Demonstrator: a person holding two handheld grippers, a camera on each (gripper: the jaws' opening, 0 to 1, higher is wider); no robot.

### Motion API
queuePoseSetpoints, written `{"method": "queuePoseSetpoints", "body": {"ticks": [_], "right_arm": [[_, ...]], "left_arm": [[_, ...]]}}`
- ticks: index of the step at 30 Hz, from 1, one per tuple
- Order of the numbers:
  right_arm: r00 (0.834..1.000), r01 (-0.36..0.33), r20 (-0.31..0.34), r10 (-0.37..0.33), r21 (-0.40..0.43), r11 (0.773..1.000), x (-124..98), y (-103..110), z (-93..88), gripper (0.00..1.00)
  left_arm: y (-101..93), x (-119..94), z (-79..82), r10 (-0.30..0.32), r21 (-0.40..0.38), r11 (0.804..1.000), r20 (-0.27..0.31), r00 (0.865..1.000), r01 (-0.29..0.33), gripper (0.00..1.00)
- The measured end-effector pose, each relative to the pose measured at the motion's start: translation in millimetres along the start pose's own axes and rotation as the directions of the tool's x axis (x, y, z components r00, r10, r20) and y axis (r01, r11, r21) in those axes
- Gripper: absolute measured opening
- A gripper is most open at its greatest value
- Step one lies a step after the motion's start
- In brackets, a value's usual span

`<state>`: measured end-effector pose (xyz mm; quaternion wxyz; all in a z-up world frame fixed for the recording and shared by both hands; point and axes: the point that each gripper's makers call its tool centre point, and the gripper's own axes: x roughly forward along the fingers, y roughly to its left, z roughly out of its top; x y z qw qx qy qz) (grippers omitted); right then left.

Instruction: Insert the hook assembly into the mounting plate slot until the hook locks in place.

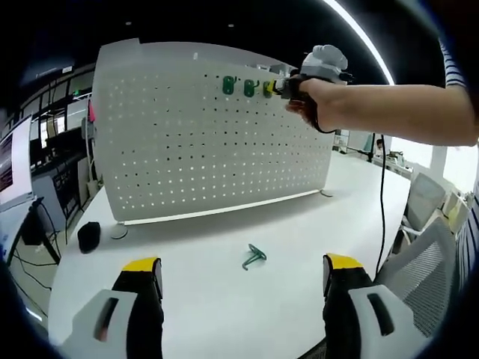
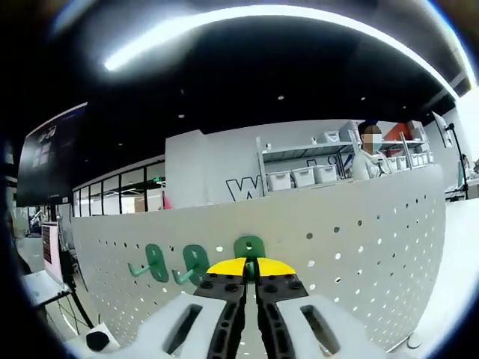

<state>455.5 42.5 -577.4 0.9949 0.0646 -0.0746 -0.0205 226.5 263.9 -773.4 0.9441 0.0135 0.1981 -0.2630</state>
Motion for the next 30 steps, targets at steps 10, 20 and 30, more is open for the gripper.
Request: {"method": "queuePoseSetpoints", "body": {"ticks": [10, 20, 30], "right_arm": [[1.000, 0.017, -0.002, -0.017, -0.009, 1.000, 1.7, 0.7, 0.1, 0.00], [0.999, 0.025, -0.022, -0.026, -0.033, 0.999, 0.7, -1.0, -1.6, 0.00], [0.999, 0.024, -0.043, -0.027, -0.071, 0.997, -0.1, -0.1, -0.8, 0.01]], "left_arm": [[1.9, -0.5, -2.0, 0.010, -0.008, 1.000, -0.007, 1.000, -0.010, 0.91], [2.3, -1.7, -1.4, 0.013, -0.009, 1.000, -0.004, 1.000, -0.013, 0.90], [2.0, -3.1, -0.3, 0.012, -0.007, 1.000, 0.001, 1.000, -0.012, 0.89]]}}
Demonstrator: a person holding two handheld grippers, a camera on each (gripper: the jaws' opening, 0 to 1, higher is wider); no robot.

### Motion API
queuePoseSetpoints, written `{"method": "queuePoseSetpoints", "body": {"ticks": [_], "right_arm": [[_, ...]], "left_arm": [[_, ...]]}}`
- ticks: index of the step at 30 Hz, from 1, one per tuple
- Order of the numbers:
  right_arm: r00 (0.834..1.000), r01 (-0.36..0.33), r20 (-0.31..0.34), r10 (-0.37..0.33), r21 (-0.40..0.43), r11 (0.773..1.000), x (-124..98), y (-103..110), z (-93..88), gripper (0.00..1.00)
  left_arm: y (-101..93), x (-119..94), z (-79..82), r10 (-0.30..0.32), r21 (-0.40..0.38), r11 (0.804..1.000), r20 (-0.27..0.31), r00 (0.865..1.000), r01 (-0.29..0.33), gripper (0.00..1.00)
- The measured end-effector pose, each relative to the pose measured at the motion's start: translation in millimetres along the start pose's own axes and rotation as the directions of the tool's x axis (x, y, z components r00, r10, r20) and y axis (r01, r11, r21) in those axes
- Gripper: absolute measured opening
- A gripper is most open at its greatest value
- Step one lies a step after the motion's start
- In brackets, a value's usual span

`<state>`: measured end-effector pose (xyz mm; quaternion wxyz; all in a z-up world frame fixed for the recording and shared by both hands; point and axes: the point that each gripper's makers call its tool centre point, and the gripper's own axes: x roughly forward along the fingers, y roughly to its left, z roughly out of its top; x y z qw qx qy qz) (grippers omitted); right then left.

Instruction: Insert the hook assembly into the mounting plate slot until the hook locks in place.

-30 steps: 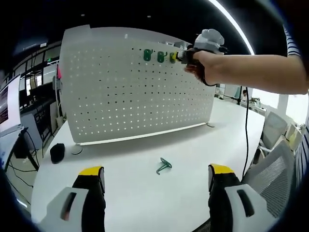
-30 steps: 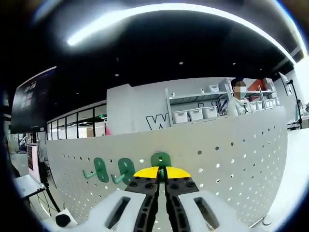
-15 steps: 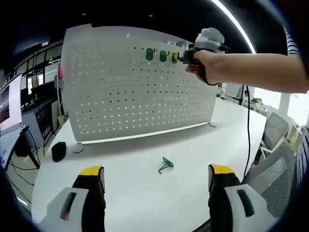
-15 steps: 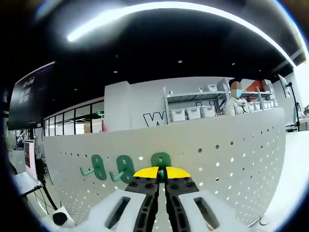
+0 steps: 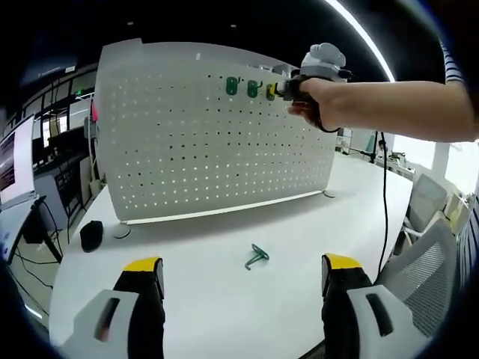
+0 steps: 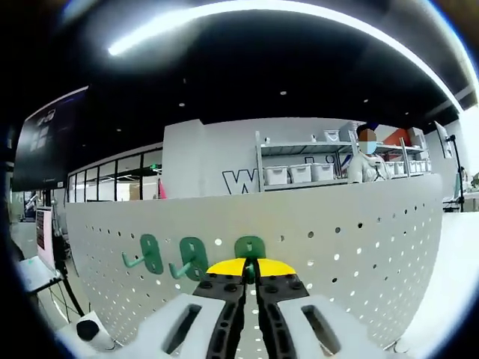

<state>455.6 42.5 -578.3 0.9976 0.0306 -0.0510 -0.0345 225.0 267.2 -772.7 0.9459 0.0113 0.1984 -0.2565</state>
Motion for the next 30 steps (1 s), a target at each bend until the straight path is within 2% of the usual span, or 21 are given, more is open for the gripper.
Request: {"method": "queuePoseSetpoints", "body": {"ticks": [6, 8, 13, 16, 20, 22, 30], "right_arm": [[1.000, -0.003, -0.011, 0.003, -0.026, 1.000, -0.6, 0.1, 0.0, 0.02], [1.000, -0.008, -0.011, 0.008, -0.019, 1.000, -0.7, 1.7, 0.0, 0.05], [1.000, -0.013, -0.010, 0.013, -0.023, 1.000, -1.4, 4.8, 1.8, 0.10], [1.000, -0.022, -0.023, 0.022, 0.022, 1.000, 0.7, 4.2, 2.8, 0.11], [0.999, -0.030, -0.023, 0.030, 0.003, 1.000, -1.0, 5.8, 4.4, 0.13], [0.999, -0.034, -0.009, 0.034, 0.022, 0.999, -2.8, 5.8, 9.4, 0.18], [0.999, -0.037, 0.012, 0.037, 0.009, 0.999, -7.4, -0.4, 23.4, 0.19]], "left_arm": [[2.9, -2.3, 3.4, 0.014, 0.003, 1.000, 0.017, 1.000, -0.014, 0.89], [3.6, -2.2, 3.0, 0.013, -0.016, 1.000, 0.018, 1.000, -0.013, 0.89], [2.4, -0.7, 2.2, 0.010, -0.004, 1.000, 0.009, 1.000, -0.010, 0.89], [3.3, -1.0, 2.5, 0.014, -0.001, 1.000, 0.009, 1.000, -0.014, 0.89], [4.1, -0.7, 2.7, 0.015, -0.004, 1.000, 0.009, 1.000, -0.015, 0.89], [3.6, -0.7, 2.5, 0.015, 0.003, 1.000, 0.008, 1.000, -0.015, 0.89], [3.1, -0.8, 1.7, 0.013, 0.011, 1.000, 0.004, 1.000, -0.013, 0.89]]}}
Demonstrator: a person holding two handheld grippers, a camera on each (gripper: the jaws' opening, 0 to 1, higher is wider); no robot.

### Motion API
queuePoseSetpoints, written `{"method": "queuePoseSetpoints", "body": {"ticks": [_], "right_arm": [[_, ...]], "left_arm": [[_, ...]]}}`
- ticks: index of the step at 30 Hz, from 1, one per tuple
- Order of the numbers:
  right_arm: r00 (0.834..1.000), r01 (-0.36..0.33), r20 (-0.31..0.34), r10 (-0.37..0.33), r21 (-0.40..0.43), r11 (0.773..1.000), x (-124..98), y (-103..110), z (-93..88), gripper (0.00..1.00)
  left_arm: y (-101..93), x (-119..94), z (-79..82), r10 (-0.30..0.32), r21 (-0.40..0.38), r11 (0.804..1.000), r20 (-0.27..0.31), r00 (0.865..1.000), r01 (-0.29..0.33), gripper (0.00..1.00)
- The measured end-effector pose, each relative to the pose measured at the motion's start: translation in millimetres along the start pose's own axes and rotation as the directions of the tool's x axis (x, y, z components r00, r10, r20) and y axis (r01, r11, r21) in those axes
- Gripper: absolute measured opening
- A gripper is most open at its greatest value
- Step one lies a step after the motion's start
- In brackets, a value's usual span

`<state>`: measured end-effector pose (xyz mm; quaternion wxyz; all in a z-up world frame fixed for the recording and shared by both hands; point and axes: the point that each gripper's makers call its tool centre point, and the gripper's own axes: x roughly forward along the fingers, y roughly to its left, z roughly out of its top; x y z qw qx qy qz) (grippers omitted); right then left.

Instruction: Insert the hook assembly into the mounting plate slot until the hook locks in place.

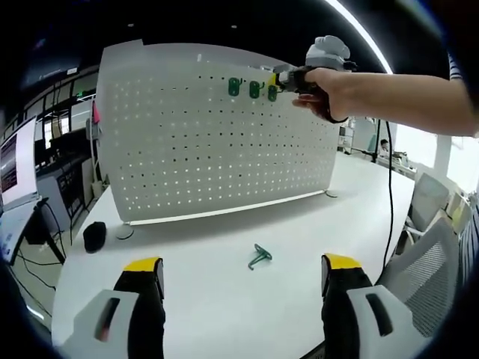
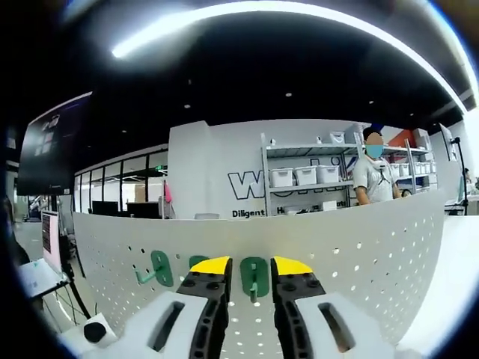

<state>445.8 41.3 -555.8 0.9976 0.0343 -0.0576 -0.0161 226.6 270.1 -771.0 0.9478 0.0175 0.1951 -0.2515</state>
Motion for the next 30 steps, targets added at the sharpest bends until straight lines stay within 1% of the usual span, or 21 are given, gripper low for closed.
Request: {"method": "queuePoseSetpoints", "body": {"ticks": [6, 11, 16, 24, 28, 30], "right_arm": [[1.000, -0.008, 0.010, 0.008, -0.017, 1.000, -10.4, -2.5, 7.8, 0.21], [1.000, -0.020, -0.001, 0.020, -0.030, 0.999, -18.2, -5.0, 7.9, 0.23], [0.999, -0.032, -0.010, 0.031, -0.041, 0.999, -30.6, -11.3, 7.3, 0.23], [0.998, -0.037, -0.048, 0.035, -0.060, 0.997, -53.8, -26.7, -5.5, 0.24], [0.996, -0.044, -0.077, 0.038, -0.077, 0.996, -67.3, -33.0, -16.2, 0.24], [0.994, -0.051, -0.097, 0.042, -0.093, 0.994, -73.1, -36.9, -25.4, 0.24]], "left_arm": [[-1.6, -0.1, -0.2, -0.005, 0.008, 1.000, -0.001, 1.000, 0.005, 0.89], [-2.8, 0.7, -1.6, -0.012, 0.016, 1.000, -0.008, 1.000, 0.012, 0.89], [-4.6, 1.3, -3.0, -0.019, 0.025, 0.999, -0.016, 1.000, 0.020, 0.88], [-8.0, 2.4, -6.3, -0.033, 0.043, 0.998, -0.031, 0.999, 0.034, 0.88], [-9.5, 2.7, -7.3, -0.038, 0.050, 0.998, -0.037, 0.999, 0.039, 0.88], [-10.3, 2.8, -8.0, -0.040, 0.053, 0.998, -0.041, 0.998, 0.042, 0.88]]}}
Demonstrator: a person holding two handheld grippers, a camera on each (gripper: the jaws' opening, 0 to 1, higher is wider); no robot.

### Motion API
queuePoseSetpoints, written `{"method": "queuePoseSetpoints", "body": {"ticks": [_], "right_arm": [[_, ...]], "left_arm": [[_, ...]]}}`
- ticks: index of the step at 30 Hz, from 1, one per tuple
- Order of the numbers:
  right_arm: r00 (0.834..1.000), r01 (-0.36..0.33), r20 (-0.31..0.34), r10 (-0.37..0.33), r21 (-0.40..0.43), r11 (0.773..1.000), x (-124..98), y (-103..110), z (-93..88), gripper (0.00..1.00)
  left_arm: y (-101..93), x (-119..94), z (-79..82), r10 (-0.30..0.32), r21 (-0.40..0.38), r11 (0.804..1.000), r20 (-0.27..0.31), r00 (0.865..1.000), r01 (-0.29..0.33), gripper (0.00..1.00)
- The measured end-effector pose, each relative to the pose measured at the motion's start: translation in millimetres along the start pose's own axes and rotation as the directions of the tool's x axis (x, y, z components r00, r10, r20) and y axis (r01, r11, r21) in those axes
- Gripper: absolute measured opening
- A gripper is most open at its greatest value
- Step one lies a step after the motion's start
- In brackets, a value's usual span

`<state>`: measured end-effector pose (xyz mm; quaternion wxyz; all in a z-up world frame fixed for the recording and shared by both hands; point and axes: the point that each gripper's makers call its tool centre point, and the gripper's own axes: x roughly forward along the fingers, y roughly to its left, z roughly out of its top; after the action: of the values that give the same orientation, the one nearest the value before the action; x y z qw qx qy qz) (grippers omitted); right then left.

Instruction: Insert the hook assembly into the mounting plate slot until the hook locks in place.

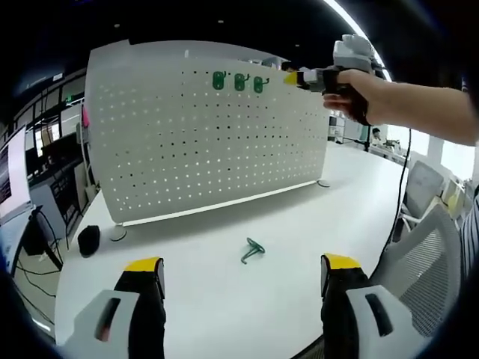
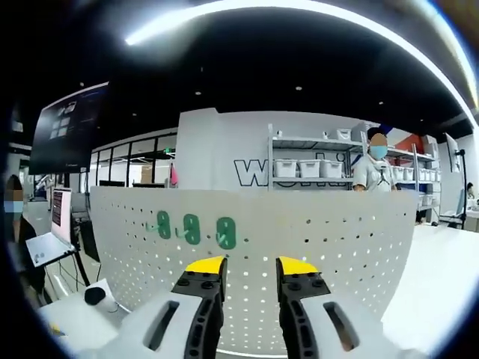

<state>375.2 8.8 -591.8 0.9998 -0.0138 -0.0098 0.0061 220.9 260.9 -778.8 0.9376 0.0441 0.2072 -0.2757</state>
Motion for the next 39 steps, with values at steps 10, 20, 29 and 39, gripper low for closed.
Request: {"method": "queuePoseSetpoints", "body": {"ticks": [10, 20, 29, 39], "right_arm": [[0.995, -0.046, -0.089, 0.042, -0.037, 0.998, -34.4, -4.8, -37.5, 0.25], [0.988, -0.051, -0.147, 0.041, -0.065, 0.997, -59.3, -20.1, -64.9, 0.25], [0.980, -0.078, -0.190, 0.061, -0.087, 0.993, -79.5, -24.8, -85.1, 0.26], [0.953, -0.142, -0.283, 0.108, -0.104, 0.984, -107.0, -21.9, -121.1, 0.26]], "left_arm": [[-4.4, 2.0, -4.2, -0.014, 0.019, 1.000, -0.023, 1.000, 0.015, 0.88], [-8.5, 4.0, -10.2, -0.028, 0.035, 0.999, -0.050, 0.998, 0.030, 0.87], [-12.2, 5.7, -17.6, -0.039, 0.053, 0.998, -0.085, 0.996, 0.044, 0.87], [-14.7, 6.7, -23.5, -0.043, 0.065, 0.997, -0.115, 0.992, 0.051, 0.86]]}}
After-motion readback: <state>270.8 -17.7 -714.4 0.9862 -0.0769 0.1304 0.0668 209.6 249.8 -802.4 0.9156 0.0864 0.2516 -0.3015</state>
